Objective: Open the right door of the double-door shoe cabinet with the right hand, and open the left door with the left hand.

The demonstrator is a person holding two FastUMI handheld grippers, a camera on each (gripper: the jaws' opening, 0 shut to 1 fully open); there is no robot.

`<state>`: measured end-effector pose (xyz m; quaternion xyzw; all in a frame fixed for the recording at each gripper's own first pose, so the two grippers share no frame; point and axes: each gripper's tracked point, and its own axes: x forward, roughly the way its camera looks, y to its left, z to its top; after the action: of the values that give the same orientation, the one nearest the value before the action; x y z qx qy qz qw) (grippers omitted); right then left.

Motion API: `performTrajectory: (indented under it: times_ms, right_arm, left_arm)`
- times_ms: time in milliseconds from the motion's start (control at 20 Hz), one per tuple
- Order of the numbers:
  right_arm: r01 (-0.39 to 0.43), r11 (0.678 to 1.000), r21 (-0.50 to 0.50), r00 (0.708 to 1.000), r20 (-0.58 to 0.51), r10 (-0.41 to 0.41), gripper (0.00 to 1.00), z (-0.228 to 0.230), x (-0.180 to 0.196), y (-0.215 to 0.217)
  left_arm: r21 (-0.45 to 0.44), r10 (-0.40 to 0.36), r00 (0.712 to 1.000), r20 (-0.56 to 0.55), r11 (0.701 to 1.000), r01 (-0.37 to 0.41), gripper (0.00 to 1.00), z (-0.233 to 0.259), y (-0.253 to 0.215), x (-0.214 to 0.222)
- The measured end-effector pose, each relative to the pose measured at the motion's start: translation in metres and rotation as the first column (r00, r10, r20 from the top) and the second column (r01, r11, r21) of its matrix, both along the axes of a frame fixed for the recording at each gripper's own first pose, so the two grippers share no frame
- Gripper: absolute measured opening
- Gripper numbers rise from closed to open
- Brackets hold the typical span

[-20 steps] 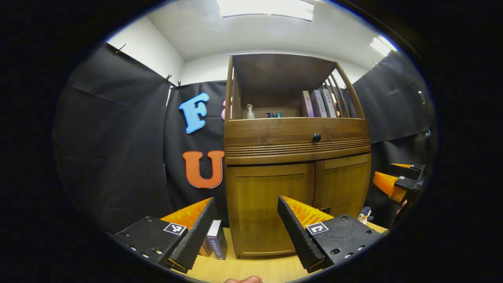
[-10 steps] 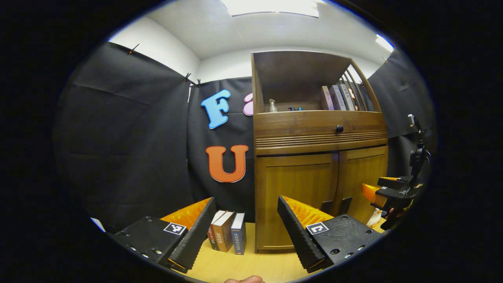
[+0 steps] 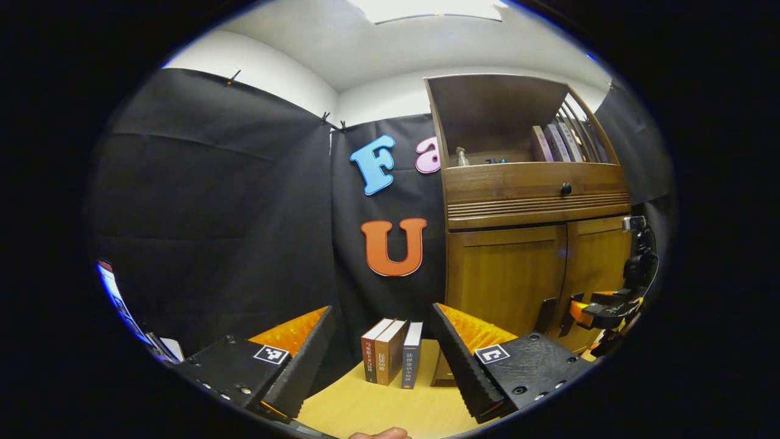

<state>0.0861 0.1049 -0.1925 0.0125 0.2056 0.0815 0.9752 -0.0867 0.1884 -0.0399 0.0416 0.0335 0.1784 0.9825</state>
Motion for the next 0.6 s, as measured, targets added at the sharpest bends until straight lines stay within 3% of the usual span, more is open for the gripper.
performTrajectory:
  times_ms: [600]
  right_arm:
    - [0.03,0.999,-0.039,0.999,-0.04,-0.032,0.54,-0.04,0.028,0.005]
  left_arm:
    - [-0.006,0.043,0.999,-0.003,0.999,-0.043,0.95,-0.003,0.003,-0.005]
